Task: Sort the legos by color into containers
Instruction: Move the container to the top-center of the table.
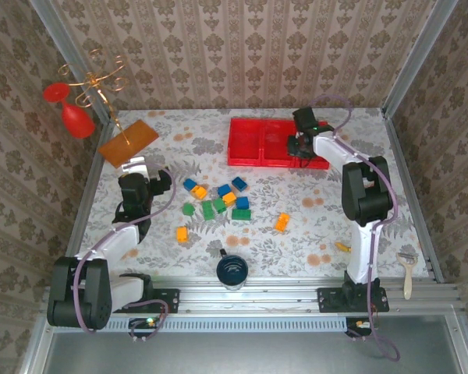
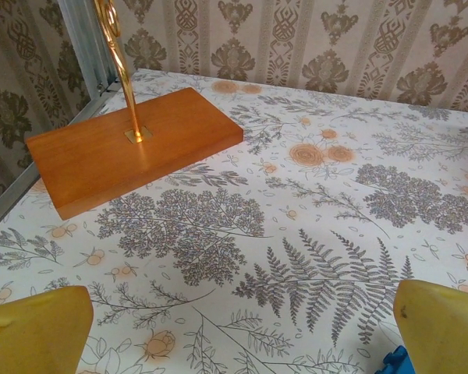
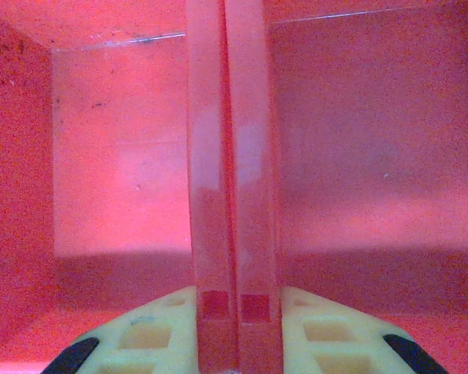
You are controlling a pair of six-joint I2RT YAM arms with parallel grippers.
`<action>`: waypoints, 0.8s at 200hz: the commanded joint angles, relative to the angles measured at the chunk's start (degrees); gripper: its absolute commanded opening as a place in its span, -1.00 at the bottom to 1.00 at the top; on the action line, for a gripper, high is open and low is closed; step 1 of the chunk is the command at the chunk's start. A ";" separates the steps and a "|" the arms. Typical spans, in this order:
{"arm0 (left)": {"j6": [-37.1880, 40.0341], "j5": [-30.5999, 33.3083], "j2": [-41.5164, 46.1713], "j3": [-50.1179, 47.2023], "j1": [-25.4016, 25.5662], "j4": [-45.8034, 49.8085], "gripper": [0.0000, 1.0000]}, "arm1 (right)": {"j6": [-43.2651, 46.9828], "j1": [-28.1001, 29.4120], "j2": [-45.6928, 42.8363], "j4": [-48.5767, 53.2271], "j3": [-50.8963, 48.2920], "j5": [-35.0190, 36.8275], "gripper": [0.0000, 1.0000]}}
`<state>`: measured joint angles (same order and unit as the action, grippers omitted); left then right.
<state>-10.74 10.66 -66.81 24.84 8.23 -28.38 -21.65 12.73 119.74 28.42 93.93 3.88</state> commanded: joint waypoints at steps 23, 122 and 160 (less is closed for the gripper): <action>-1.38 -1.51 0.36 1.70 0.21 1.10 1.00 | -4.17 4.18 5.38 5.82 6.65 -1.25 -0.53; -2.26 -2.73 1.48 2.67 0.21 3.82 1.00 | -10.62 5.64 8.14 6.29 10.37 -1.73 -0.45; -2.51 -2.14 2.88 2.67 0.21 5.67 1.00 | -8.99 5.82 6.82 7.42 11.46 -1.27 -0.13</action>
<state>-12.05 8.75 -65.84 25.71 8.23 -25.02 -30.26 18.00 125.86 32.99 103.81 3.77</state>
